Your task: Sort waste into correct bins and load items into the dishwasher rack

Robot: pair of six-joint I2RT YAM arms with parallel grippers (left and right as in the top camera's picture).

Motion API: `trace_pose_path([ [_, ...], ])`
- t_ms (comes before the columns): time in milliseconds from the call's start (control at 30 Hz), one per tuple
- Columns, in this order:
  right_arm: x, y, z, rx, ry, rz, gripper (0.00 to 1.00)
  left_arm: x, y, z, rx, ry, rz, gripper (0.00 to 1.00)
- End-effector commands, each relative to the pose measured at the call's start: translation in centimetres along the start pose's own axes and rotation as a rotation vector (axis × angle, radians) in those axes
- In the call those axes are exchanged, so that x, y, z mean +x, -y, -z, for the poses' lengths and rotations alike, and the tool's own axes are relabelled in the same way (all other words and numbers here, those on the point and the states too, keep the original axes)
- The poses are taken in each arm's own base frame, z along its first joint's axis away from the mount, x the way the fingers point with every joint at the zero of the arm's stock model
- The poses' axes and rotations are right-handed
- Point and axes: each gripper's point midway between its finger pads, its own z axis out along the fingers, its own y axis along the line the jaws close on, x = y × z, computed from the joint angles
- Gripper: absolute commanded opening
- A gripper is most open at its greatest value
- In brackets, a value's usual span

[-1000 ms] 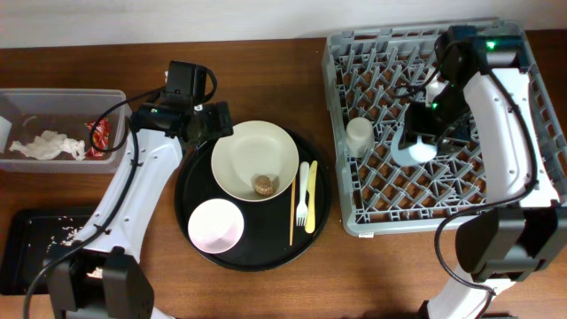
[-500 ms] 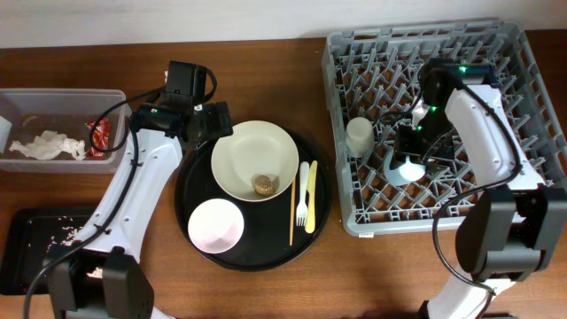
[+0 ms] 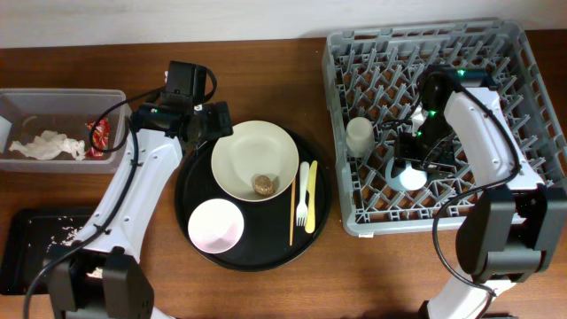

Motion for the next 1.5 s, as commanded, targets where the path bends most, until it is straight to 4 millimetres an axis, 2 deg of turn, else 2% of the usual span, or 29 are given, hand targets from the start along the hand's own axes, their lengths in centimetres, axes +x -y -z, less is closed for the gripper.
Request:
trace_pose_path([
  [0,-0.1,0.0,-0.1,0.012,0.01,0.003,0.55,-0.8,-0.1,0.9,-0.004,0.031,0.007,0.99],
  [167,-0.4,0.0,-0.5,0.01,0.019,0.005,0.56,-0.8,-0.1,0.9,-0.004,0.031,0.007,0.99],
  [300,-0.1,0.3,-2.5,0.014,-0.006,0.002,0.56,-0.8,-0.1,0.9,-0.004,0.031,0.007,0.99],
  [333,-0.1,0.3,-2.6,0.014,-0.007,0.006,0.62,-0.8,-0.1,0.9,-0.004,0.031,0.007,0.99],
  [400,0.0,0.3,-2.5,0.016,-0.011,0.026,0.93,-0.8,-0.1,0.9,-0.004,0.031,0.007,0.99],
  [433,0.1,0.3,-2.3,0.016,-0.014,0.033,0.99,-0.8,-0.1,0.9,-0.004,0.031,0.007,0.99],
  [500,-0.1,0.1,-0.9,0.013,0.002,0.049,0.99,-0.8,-0.1,0.9,-0.004,0.031,0.007,0.99],
  [633,-0.5,-1.2,4.6,-0.034,0.08,0.059,1.0,-0.8,-0.1,0.9,-0.004,0.031,0.007,0.99],
  [700,0.4,-4.4,7.5,-0.169,0.101,0.125,1.0,-0.8,-0.1,0.9,-0.004,0.031,0.007,0.99],
  [733,0.9,-5.9,8.2,-0.184,0.116,0.169,1.0,-0.8,-0.1,0.9,-0.004,0.031,0.007,0.99],
  [800,1.9,-8.9,8.0,-0.179,0.117,0.265,0.99,-0.8,-0.1,0.9,-0.004,0.031,0.007,0.99],
  [867,3.8,-14.6,7.6,-0.248,0.117,0.416,0.99,-0.8,-0.1,0.9,-0.004,0.031,0.007,0.99],
  [933,4.5,-19.9,7.4,-0.306,0.185,0.558,0.98,-0.8,-0.1,0.9,-0.004,0.031,0.007,0.99],
  [967,5.1,-23.2,6.8,-0.318,0.223,0.652,0.98,-0.8,-0.1,0.9,-0.004,0.031,0.007,0.99],
  [1000,5.4,-25.3,6.0,-0.325,0.237,0.708,0.98,-0.8,-0.1,0.9,-0.004,0.031,0.007,0.99],
  [1033,5.4,-26.5,5.3,-0.32,0.249,0.732,0.98,-0.8,-0.1,0.9,-0.004,0.031,0.007,0.99],
  [1133,1.9,-25.6,2.4,-0.121,0.338,0.573,0.99,-0.8,-0.1,0.9,-0.004,0.031,0.007,0.99],
  [1167,1.1,-25.6,1.6,-0.111,0.344,0.549,0.96,-0.8,-0.1,0.9,-0.004,0.031,0.007,1.0],
  [1267,-1.8,-27.0,-0.7,-0.137,0.443,0.557,0.84,-0.8,-0.1,0.9,-0.004,0.031,0.007,0.99],
  [1300,-3.1,-26.9,-1.1,-0.109,0.499,0.547,0.72,-0.8,-0.1,0.9,-0.004,0.031,0.007,0.99],
  [1333,-3.9,-26.4,-1.6,-0.073,0.532,0.535,0.69,-0.8,-0.1,0.9,-0.004,0.031,0.007,0.99],
  [1400,-5.7,-25.3,-2.6,-0.017,0.598,0.489,0.69,-0.8,-0.1,0.9,-0.004,0.031,0.007,0.99],
  [1467,-6.9,-25.2,-3.9,-0.038,0.639,0.466,0.69,-0.8,-0.1,0.9,-0.004,0.031,0.007,0.99],
])
